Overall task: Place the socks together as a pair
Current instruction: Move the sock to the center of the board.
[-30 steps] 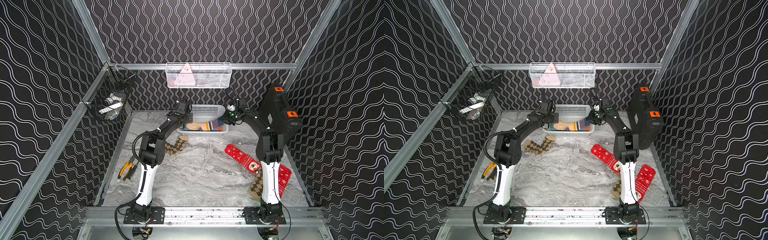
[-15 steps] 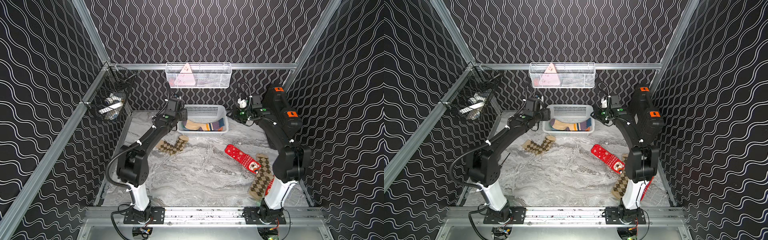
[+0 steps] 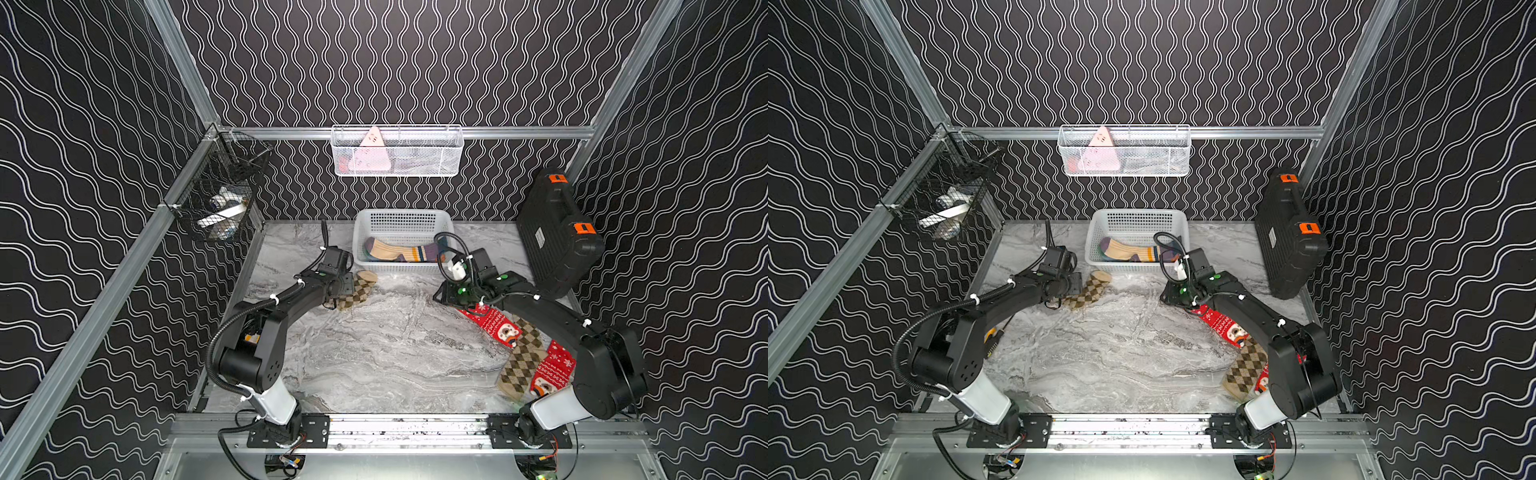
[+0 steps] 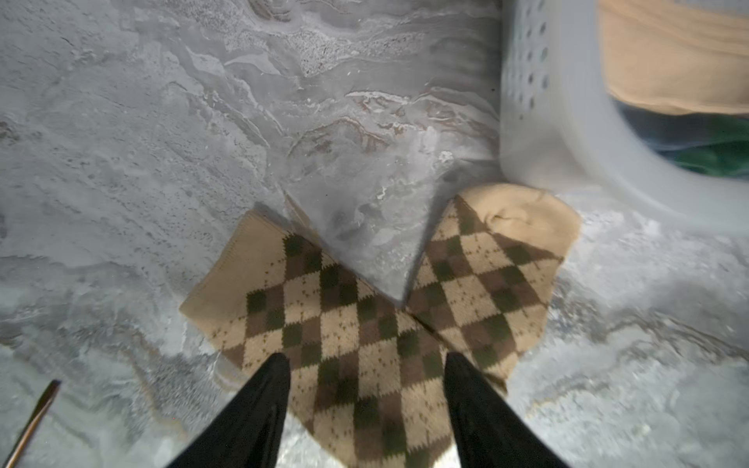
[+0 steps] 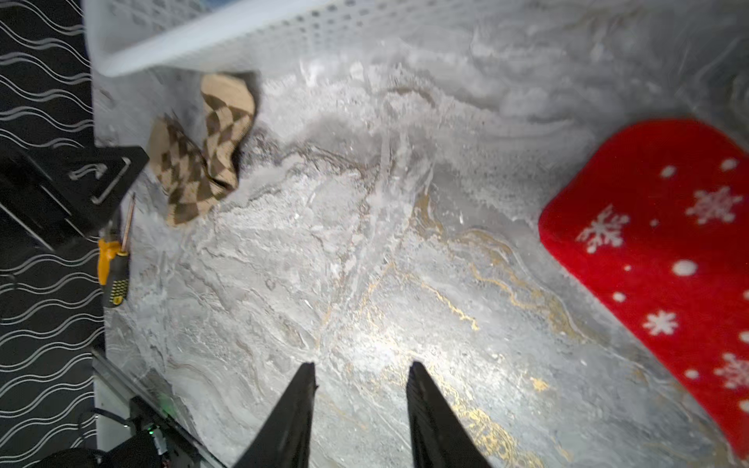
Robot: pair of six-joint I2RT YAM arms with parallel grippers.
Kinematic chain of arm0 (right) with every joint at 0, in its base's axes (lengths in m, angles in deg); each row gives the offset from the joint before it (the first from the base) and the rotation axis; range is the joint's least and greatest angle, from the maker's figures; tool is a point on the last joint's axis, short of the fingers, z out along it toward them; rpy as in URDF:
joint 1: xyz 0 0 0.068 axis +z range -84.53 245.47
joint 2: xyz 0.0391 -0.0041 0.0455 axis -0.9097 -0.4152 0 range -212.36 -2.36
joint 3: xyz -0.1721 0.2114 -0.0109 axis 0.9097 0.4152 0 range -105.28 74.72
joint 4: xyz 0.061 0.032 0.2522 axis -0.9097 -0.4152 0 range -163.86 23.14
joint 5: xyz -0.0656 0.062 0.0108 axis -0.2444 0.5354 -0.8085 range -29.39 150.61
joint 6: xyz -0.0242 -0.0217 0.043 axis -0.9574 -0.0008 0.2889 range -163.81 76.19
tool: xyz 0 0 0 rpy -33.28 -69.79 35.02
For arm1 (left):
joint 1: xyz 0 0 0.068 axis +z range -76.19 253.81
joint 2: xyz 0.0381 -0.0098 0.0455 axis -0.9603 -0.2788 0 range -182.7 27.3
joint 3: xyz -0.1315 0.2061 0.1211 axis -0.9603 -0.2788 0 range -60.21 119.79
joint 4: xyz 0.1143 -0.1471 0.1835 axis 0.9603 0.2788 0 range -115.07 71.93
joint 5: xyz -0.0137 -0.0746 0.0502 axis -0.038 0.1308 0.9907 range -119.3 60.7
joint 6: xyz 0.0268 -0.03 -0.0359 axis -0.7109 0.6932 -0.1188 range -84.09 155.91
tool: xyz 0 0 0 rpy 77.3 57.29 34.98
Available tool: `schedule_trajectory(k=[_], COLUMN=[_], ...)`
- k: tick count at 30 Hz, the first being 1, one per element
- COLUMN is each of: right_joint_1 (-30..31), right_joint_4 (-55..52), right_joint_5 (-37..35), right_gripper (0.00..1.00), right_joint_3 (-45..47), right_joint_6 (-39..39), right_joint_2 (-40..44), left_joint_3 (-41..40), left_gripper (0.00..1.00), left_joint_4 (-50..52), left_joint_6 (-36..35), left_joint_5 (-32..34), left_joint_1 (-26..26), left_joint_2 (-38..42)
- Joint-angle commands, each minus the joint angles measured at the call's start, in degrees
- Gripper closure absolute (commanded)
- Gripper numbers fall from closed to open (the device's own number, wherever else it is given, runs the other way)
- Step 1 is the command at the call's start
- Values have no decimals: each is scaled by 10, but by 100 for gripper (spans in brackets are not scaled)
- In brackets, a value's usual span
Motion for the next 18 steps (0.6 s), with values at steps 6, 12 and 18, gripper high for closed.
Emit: schedule_trajectory(k=[6, 12, 18], right_joint_1=[24, 24, 24], right_joint_4=[0, -16, -30], right_joint_5=[-23, -27, -27], right_gripper=[64, 66, 66], right_joint_3=[13, 23, 37], right_joint_6=[4, 0, 3], right_joint_2=[35, 68, 111], left_joint_3=[-37, -112, -153], left_gripper=[82, 85, 80], left_joint_4=[-58, -78, -94], left_joint_6=[35, 55, 79], left_joint_5=[-66, -92, -100], left_joint_1=[0, -36, -115], left_joint_2=[-20, 38, 48])
